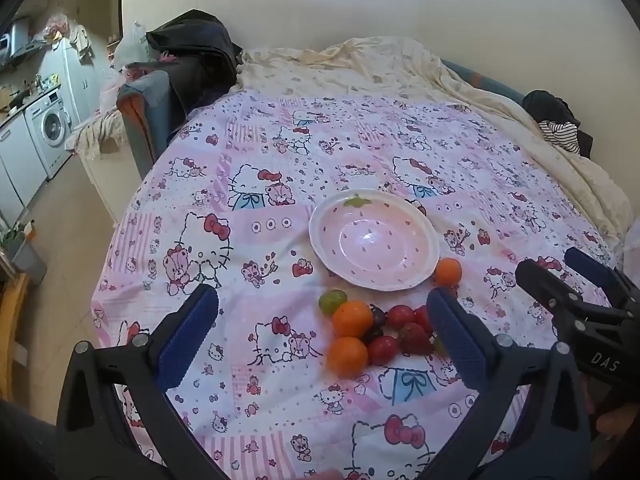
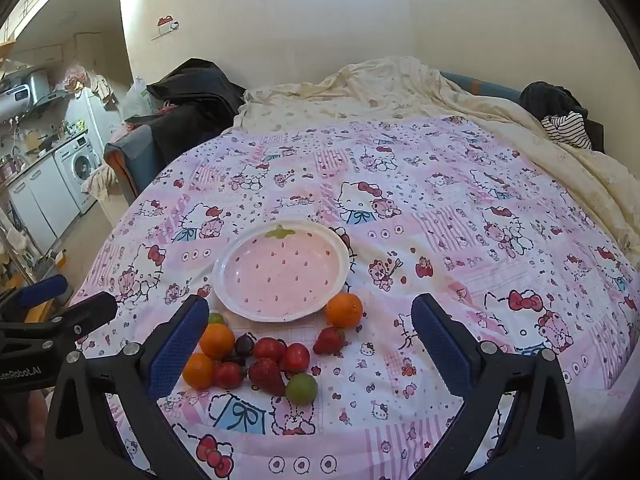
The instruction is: Organize fruits
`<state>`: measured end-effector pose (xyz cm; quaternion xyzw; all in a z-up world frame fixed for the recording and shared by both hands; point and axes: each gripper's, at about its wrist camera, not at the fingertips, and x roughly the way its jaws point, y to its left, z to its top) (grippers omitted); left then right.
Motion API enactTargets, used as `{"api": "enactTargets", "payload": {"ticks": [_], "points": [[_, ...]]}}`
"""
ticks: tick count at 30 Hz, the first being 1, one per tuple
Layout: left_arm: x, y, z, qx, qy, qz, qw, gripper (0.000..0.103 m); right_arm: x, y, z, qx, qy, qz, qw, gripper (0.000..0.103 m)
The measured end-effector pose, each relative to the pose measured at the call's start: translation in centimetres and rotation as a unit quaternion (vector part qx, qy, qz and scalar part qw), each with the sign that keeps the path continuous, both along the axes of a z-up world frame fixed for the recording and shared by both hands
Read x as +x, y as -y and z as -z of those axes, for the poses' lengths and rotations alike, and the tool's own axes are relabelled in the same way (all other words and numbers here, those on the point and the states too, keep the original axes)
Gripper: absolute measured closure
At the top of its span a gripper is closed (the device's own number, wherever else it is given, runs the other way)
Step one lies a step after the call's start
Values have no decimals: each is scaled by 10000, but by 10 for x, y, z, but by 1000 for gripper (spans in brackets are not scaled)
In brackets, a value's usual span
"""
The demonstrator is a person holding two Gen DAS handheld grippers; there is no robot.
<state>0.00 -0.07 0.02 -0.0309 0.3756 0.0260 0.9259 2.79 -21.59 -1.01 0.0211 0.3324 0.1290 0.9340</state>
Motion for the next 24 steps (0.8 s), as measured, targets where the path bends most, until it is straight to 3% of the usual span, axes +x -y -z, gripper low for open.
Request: {"api": "enactTargets", "payload": {"ticks": [13, 24], "points": [[1, -2, -9, -96, 22, -37, 9999, 0, -1, -1, 1, -19, 22, 3, 10000, 0], [0, -3, 0, -133, 7, -88, 9999, 0, 3, -1, -1, -54, 1, 2, 10000, 0]]}}
